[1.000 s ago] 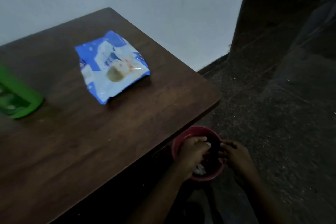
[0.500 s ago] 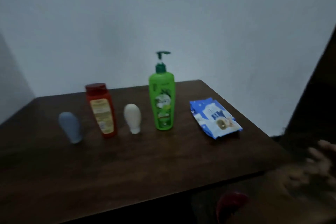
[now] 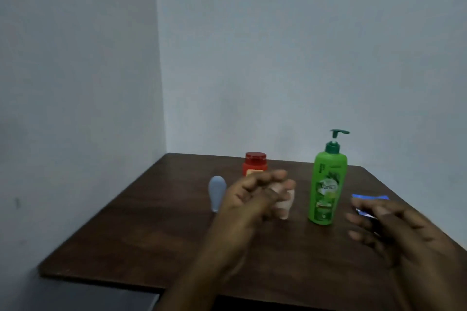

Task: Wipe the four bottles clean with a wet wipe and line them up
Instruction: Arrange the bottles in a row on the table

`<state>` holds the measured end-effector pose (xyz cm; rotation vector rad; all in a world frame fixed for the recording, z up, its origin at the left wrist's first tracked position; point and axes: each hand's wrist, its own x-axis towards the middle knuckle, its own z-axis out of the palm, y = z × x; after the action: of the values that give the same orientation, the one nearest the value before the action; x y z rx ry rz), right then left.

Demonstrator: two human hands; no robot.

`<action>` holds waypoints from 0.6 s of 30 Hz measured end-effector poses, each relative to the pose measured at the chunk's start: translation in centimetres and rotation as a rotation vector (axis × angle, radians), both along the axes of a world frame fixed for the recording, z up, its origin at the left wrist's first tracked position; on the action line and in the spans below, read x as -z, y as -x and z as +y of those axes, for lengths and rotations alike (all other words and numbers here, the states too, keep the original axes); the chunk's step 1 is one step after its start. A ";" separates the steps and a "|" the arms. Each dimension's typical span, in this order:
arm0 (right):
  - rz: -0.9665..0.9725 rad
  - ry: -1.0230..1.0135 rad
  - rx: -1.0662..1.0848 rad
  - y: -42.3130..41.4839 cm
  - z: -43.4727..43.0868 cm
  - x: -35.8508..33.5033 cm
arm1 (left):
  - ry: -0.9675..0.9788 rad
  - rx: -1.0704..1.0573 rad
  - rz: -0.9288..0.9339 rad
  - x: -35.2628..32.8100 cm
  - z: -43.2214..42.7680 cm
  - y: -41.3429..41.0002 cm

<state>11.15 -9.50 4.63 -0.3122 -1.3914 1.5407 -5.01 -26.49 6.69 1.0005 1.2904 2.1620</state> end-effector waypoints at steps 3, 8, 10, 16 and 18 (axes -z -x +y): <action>-0.023 -0.136 -0.104 5.4 -3.0 -1.3 | -0.016 -0.278 0.103 -0.9 -2.1 5.3; -0.362 -0.539 -0.132 15.2 -1.9 -2.7 | 0.081 -0.646 0.370 0.0 -1.7 15.7; -0.379 -0.536 -0.137 18.4 -1.2 -3.3 | 0.111 -0.638 0.412 1.4 -1.2 18.9; -0.270 -0.388 -0.162 22.2 0.5 -1.0 | 0.201 -0.534 0.414 7.5 0.4 23.4; -0.295 -0.357 -0.170 22.7 1.1 0.9 | 0.245 -0.499 0.344 8.4 0.7 23.8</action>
<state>-11.57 -8.41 3.73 -0.2096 -1.9341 1.3836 -28.78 -25.74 -1.76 1.0628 2.1011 2.1486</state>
